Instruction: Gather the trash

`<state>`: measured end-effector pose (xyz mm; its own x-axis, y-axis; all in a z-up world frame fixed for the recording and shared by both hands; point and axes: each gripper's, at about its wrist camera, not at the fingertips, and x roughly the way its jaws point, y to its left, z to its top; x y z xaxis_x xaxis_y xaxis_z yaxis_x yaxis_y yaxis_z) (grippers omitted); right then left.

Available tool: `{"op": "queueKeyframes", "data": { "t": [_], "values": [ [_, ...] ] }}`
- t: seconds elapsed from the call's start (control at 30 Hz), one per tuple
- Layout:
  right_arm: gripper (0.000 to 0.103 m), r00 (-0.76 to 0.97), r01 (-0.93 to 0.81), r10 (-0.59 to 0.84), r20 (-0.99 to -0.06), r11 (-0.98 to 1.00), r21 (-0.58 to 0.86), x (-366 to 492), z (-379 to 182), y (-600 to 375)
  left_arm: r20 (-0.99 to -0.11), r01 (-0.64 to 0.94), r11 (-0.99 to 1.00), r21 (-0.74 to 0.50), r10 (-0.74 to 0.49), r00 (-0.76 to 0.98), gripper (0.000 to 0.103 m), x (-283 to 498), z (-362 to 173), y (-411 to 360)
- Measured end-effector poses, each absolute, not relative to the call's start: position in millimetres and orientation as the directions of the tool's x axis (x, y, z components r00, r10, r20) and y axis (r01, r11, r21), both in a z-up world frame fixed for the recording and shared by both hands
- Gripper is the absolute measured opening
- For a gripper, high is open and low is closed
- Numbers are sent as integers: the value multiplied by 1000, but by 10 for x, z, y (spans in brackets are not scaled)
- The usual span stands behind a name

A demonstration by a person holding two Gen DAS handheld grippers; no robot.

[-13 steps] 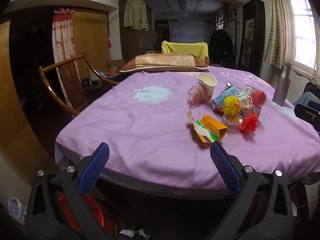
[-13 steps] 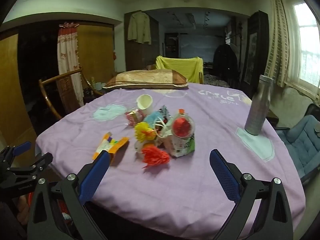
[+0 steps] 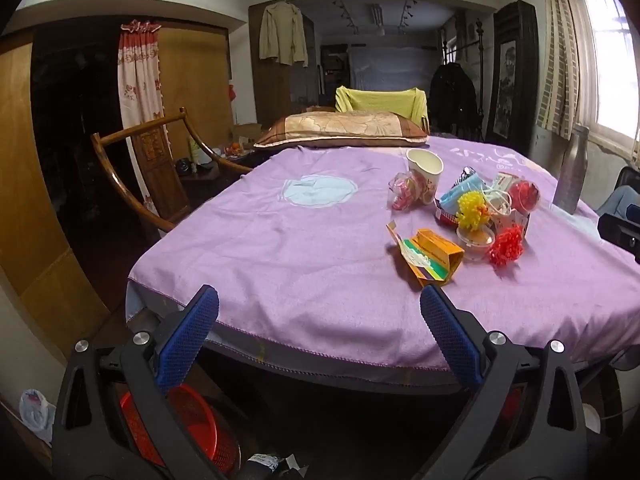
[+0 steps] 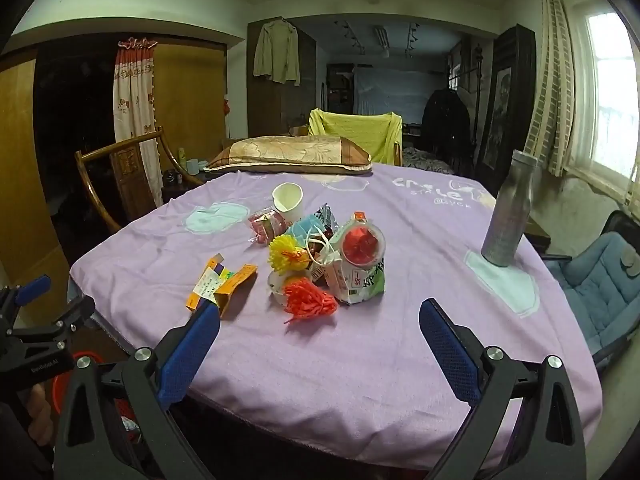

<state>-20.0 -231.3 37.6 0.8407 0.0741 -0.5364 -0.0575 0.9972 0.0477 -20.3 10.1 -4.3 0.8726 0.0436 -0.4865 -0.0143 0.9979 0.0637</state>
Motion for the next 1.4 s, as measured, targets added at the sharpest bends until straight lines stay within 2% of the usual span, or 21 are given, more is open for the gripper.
{"op": "queueKeyframes", "data": {
  "t": [0.33,1.4],
  "values": [
    [98,829,-42,83,-553,995,87,-184,296,-2395,-490,-4,994,105,55,870,97,-207,-81,-35],
    [98,825,-48,91,-558,995,92,-204,272,-2388,-501,4,994,111,52,864,97,-198,-147,-92]
  ]
}}
